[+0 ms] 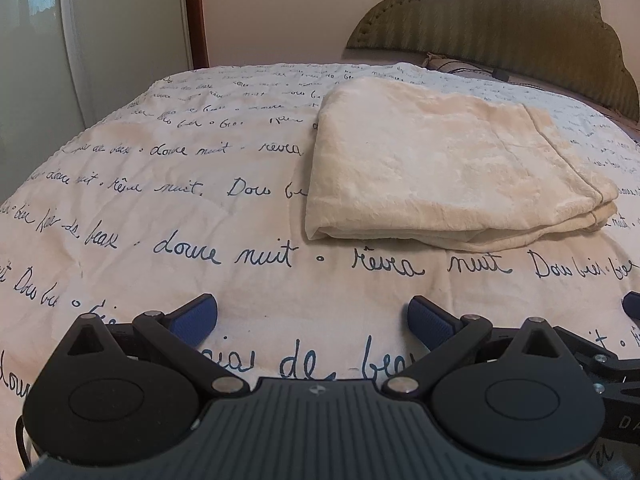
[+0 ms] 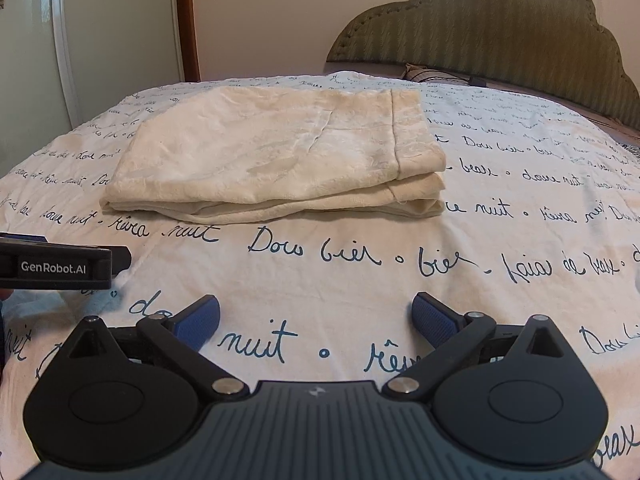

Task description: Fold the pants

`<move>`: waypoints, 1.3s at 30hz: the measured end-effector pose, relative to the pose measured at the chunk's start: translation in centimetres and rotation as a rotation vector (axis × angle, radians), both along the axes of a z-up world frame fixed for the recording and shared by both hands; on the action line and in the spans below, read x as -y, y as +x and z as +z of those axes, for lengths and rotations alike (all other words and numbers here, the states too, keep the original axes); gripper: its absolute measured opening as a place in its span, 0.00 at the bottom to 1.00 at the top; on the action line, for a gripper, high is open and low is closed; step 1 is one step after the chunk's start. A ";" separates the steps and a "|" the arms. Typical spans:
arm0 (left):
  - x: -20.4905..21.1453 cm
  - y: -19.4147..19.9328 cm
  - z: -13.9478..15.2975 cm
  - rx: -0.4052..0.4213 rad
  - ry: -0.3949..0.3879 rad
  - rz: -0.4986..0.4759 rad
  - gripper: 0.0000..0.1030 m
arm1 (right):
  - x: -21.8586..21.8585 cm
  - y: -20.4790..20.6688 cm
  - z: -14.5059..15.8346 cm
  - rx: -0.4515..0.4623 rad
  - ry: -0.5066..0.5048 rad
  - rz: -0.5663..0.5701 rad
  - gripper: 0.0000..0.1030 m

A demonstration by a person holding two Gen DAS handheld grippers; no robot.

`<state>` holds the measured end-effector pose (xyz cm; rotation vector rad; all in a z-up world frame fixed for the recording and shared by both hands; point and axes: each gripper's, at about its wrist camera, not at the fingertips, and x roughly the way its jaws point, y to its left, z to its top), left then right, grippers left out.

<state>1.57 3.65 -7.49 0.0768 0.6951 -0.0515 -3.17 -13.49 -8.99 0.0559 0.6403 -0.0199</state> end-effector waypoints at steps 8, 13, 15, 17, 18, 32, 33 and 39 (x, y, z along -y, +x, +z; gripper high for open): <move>-0.1 0.0 -0.2 0.006 -0.008 -0.002 1.00 | 0.0 0.0 0.0 0.002 -0.002 0.000 1.00; -0.3 0.1 -0.1 0.000 -0.016 -0.003 1.00 | -0.1 0.0 0.0 0.001 -0.001 -0.001 1.00; -0.3 0.1 0.0 -0.003 -0.019 -0.006 1.00 | 0.0 -0.1 0.0 0.001 0.003 -0.001 1.00; -0.3 0.1 0.0 -0.004 -0.019 -0.007 1.00 | 0.1 -0.1 0.0 0.003 0.011 -0.003 1.00; -0.3 0.1 0.0 -0.005 -0.018 -0.008 1.00 | 0.1 -0.1 0.1 0.003 0.018 -0.005 1.00; -0.3 0.0 -0.2 -0.005 -0.021 -0.008 1.00 | -0.4 0.2 0.1 -0.005 0.013 -0.002 1.00; -0.3 0.0 -0.2 -0.005 -0.022 -0.008 1.00 | -0.4 0.1 0.1 -0.004 0.015 -0.002 1.00; -0.2 0.0 -0.2 -0.005 -0.022 -0.008 1.00 | -0.5 0.1 0.1 -0.004 0.009 -0.003 1.00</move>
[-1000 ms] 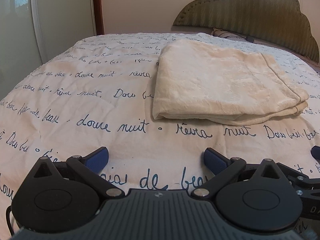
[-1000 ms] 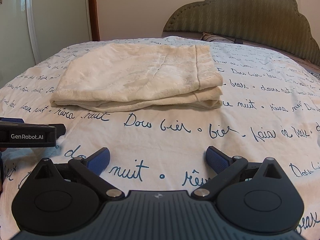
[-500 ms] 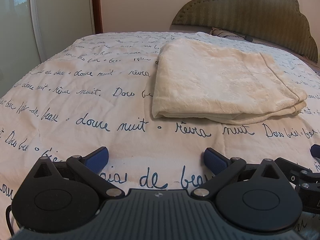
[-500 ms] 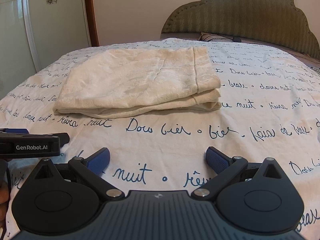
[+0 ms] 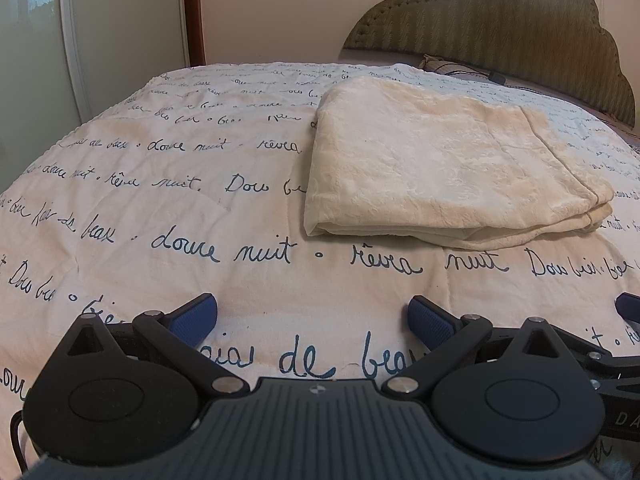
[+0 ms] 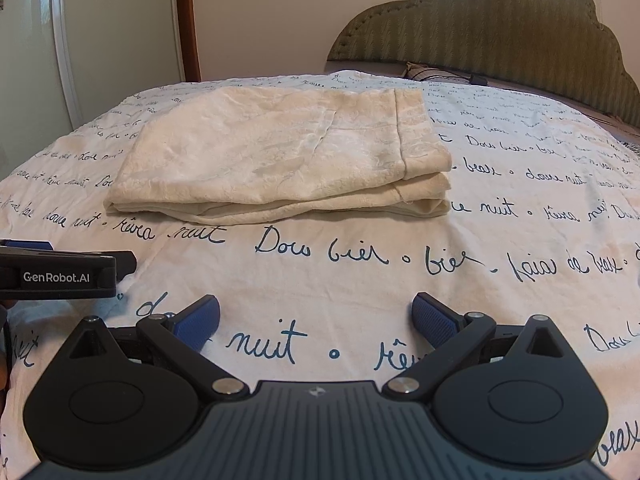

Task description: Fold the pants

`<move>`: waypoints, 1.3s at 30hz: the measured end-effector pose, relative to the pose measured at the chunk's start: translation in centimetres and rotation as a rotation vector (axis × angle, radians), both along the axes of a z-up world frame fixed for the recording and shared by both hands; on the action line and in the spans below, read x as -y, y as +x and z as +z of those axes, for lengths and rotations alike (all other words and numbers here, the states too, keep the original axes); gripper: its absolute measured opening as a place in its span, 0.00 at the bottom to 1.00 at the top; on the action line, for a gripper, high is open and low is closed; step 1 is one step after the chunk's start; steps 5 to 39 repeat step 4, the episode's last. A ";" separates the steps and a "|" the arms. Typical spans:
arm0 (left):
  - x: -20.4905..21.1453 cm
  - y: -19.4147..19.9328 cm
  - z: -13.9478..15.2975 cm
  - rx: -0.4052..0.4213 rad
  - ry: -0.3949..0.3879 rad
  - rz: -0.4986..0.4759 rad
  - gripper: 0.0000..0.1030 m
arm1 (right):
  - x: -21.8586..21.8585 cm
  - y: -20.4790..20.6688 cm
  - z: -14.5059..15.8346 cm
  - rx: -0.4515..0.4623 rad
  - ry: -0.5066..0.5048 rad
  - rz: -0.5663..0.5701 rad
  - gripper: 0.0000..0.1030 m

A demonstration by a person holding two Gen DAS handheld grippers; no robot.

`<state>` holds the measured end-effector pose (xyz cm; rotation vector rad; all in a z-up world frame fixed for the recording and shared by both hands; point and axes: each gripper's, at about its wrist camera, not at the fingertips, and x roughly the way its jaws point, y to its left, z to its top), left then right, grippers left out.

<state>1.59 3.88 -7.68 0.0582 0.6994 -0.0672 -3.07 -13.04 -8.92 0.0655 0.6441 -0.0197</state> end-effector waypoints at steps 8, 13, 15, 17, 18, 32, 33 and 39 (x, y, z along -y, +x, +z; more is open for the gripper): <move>0.0 0.0 0.0 0.003 -0.001 -0.001 1.00 | 0.0 0.0 0.0 0.000 0.000 0.000 1.00; 0.0 0.0 0.0 0.003 -0.001 -0.001 1.00 | 0.0 0.0 0.0 0.000 0.000 0.000 1.00; 0.0 0.0 0.0 0.003 -0.001 -0.001 1.00 | 0.0 0.0 0.0 0.000 0.000 0.000 1.00; 0.0 0.0 0.0 0.003 -0.001 -0.001 1.00 | 0.0 0.0 0.0 0.000 0.000 0.000 1.00; 0.0 0.0 0.0 0.003 -0.001 -0.001 1.00 | 0.0 0.0 0.0 0.000 0.000 0.000 1.00; 0.0 0.0 0.0 0.003 -0.001 -0.001 1.00 | 0.0 0.0 0.0 0.000 0.000 0.000 1.00; 0.0 0.0 0.0 0.003 -0.001 -0.001 1.00 | 0.0 0.0 0.0 0.000 0.000 0.000 1.00; 0.0 0.0 0.0 0.003 -0.001 -0.001 1.00 | 0.0 0.0 0.0 0.000 0.000 0.000 1.00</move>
